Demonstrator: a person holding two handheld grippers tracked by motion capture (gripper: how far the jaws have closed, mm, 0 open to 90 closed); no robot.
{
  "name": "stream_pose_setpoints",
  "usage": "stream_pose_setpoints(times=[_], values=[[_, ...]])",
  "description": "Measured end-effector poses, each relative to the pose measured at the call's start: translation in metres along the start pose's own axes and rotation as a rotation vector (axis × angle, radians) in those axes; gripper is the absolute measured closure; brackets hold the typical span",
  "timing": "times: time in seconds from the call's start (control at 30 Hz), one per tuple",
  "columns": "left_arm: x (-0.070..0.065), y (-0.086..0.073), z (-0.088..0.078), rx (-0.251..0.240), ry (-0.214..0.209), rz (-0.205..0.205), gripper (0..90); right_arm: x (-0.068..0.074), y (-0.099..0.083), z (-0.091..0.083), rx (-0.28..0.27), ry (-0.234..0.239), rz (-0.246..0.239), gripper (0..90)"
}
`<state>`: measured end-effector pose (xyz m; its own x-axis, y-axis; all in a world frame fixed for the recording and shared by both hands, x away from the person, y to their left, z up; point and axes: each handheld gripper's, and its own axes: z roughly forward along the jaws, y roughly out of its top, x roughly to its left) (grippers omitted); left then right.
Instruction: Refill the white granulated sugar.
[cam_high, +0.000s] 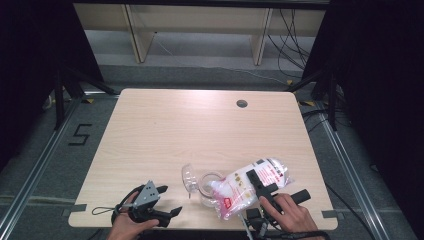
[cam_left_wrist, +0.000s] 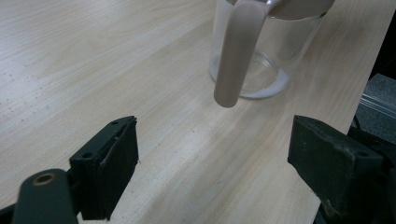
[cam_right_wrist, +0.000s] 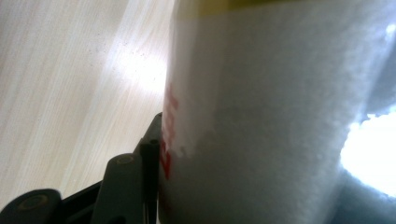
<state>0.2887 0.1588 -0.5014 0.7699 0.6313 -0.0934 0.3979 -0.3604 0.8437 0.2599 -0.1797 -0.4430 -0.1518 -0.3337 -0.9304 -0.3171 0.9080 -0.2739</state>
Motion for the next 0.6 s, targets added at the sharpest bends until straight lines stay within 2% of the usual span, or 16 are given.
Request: stream_pose_setpoints(times=[0.2,0.23,0.33,0.37,0.57,0.6], values=[[0.001,-0.0005,0.0001,0.007,0.003,0.011,15.8,0.0008,-0.0011,-0.0001,0.003,0.012,0.01,50.2],[0.0008,-0.0004,0.0,0.007,0.004,0.012,15.7,-0.0014,-0.0011,0.0004,-0.007,0.003,-0.018,50.2],[0.0009,-0.0005,0.0001,0.007,0.005,0.009,15.7,-0.0021,-0.0019,0.0004,-0.009,-0.003,-0.029,50.2],[0.0008,-0.0005,0.0002,0.006,0.003,0.008,15.7,0.0001,-0.0025,-0.0012,0.01,0.003,0.004,50.3],[0.0009,-0.0007,0.0004,0.007,0.007,0.016,15.7,-0.0021,-0.0036,-0.0018,0.013,0.006,-0.001,50.4],[0.0009,-0.0007,0.0004,0.007,0.007,0.016,15.7,-0.0034,-0.0036,-0.0014,0.003,0.003,-0.016,50.4]])
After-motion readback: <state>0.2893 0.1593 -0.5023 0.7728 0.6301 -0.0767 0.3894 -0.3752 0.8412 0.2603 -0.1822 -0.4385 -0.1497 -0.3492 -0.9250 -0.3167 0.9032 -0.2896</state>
